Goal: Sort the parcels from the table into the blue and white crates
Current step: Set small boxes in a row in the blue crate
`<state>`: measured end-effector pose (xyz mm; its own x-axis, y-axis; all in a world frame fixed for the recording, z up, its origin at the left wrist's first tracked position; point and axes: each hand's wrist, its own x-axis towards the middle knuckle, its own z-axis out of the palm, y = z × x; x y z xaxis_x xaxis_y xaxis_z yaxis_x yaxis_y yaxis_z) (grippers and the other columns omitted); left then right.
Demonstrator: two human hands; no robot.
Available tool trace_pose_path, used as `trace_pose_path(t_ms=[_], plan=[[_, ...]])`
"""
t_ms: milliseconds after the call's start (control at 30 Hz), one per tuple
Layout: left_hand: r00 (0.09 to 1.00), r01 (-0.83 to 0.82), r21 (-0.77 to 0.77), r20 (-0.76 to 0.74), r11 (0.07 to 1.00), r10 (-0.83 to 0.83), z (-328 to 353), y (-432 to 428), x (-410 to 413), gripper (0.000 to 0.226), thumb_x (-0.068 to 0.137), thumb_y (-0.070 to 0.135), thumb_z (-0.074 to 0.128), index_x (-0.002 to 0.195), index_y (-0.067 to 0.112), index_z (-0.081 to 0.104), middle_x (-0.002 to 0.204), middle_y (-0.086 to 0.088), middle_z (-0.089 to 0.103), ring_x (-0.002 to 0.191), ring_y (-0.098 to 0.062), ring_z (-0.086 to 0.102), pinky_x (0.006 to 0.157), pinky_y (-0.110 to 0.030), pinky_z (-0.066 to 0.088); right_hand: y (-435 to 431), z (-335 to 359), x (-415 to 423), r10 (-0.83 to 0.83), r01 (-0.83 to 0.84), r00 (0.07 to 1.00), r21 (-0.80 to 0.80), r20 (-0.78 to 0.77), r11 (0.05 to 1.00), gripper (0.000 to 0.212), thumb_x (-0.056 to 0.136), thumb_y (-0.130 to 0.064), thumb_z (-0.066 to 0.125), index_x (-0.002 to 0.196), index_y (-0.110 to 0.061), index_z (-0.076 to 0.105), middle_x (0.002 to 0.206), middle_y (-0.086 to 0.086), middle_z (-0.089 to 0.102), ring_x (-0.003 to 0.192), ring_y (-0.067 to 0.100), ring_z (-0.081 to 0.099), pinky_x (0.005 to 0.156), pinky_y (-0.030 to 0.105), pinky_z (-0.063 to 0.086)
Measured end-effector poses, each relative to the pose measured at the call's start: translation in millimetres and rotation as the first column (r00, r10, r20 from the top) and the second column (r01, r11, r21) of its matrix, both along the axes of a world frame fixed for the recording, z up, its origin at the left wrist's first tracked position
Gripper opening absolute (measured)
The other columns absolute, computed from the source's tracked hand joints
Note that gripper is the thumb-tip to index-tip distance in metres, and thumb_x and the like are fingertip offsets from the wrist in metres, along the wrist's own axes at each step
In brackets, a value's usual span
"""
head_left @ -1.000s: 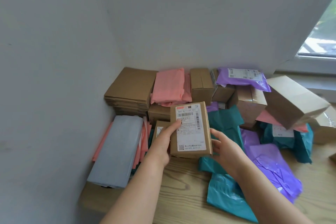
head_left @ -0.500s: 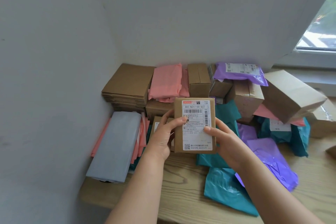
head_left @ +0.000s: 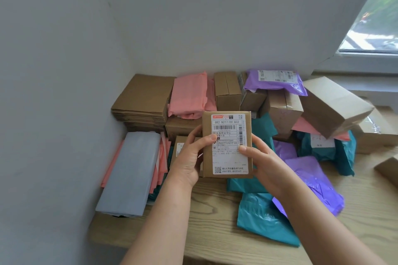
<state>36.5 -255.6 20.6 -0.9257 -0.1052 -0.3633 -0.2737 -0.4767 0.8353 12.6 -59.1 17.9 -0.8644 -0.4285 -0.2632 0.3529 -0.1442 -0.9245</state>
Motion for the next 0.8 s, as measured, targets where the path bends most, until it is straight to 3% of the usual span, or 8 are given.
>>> trace_pose_path(t_ms=[167,300,433,600,633,733,800], plan=[[0.994,0.063,-0.089,0.093,0.994,-0.054,-6,35,-3,0.052,0.079,0.04,0.079,0.126,0.028,0.061,0.103,-0.002,0.077,0.101,-0.023,0.072,0.089,-0.045,0.058,18,-10,9,-0.193,0.191,0.977,0.03,0.092,0.981,0.058,0.08,-0.036,0.072,0.132,-0.017,0.055,0.118,0.007,0.072,0.11,0.027,0.069,0.101,0.057,0.048],[0.96,0.262,-0.129,0.139,0.956,-0.245,-16,78,-9,0.038,0.087,0.043,0.069,0.122,0.027,0.064,0.1,0.002,0.078,0.09,-0.014,0.074,0.076,-0.031,0.057,57,-20,29,-0.382,0.377,0.917,0.062,0.115,0.924,0.052,0.081,-0.038,0.072,0.126,-0.016,0.058,0.113,0.006,0.074,0.105,0.025,0.07,0.082,0.043,0.058],[0.893,0.44,-0.141,0.175,0.887,-0.415,-26,130,-5,0.036,0.09,0.036,0.068,0.123,0.023,0.064,0.104,0.004,0.077,0.092,-0.01,0.073,0.074,-0.023,0.054,106,-30,52,-0.541,0.537,0.826,0.075,0.157,0.84,0.067,0.072,-0.041,0.077,0.128,-0.011,0.057,0.116,0.01,0.072,0.112,0.028,0.068,0.1,0.054,0.05],[0.785,0.619,-0.179,0.179,0.765,-0.593,-32,210,-1,0.036,0.089,0.04,0.067,0.123,0.027,0.065,0.111,0.006,0.075,0.103,-0.015,0.069,0.074,-0.025,0.05,175,-28,90,-0.699,0.698,0.69,0.081,0.188,0.711,0.071,0.069,-0.042,0.076,0.128,-0.008,0.056,0.117,0.009,0.072,0.115,0.025,0.066,0.105,0.051,0.047],[0.766,0.643,-0.186,0.185,0.743,-0.616,-33,231,2,0.043,0.086,0.044,0.069,0.126,0.027,0.064,0.114,0.005,0.074,0.105,-0.016,0.068,0.076,-0.027,0.05,193,-29,100,-0.729,0.73,0.657,0.079,0.191,0.679,0.07,0.07,-0.041,0.075,0.129,-0.007,0.055,0.117,0.009,0.072,0.115,0.025,0.066,0.104,0.05,0.047],[0.753,0.657,-0.199,0.211,0.727,-0.623,-35,293,8,0.098,0.058,0.062,0.077,0.143,0.023,0.049,0.126,0.002,0.068,0.112,-0.016,0.065,0.078,-0.029,0.05,248,-27,125,-0.781,0.784,0.593,0.078,0.198,0.615,0.067,0.077,-0.038,0.073,0.134,-0.01,0.051,0.119,0.007,0.071,0.115,0.021,0.066,0.101,0.045,0.051],[0.749,0.662,-0.214,0.209,0.718,-0.628,-35,336,13,0.105,0.054,0.064,0.077,0.145,0.022,0.047,0.126,0.003,0.068,0.11,-0.015,0.066,0.077,-0.029,0.05,288,-26,139,-0.787,0.788,0.586,0.092,0.195,0.609,0.061,0.083,-0.036,0.073,0.135,-0.014,0.051,0.119,0.005,0.071,0.111,0.018,0.067,0.096,0.04,0.053]])
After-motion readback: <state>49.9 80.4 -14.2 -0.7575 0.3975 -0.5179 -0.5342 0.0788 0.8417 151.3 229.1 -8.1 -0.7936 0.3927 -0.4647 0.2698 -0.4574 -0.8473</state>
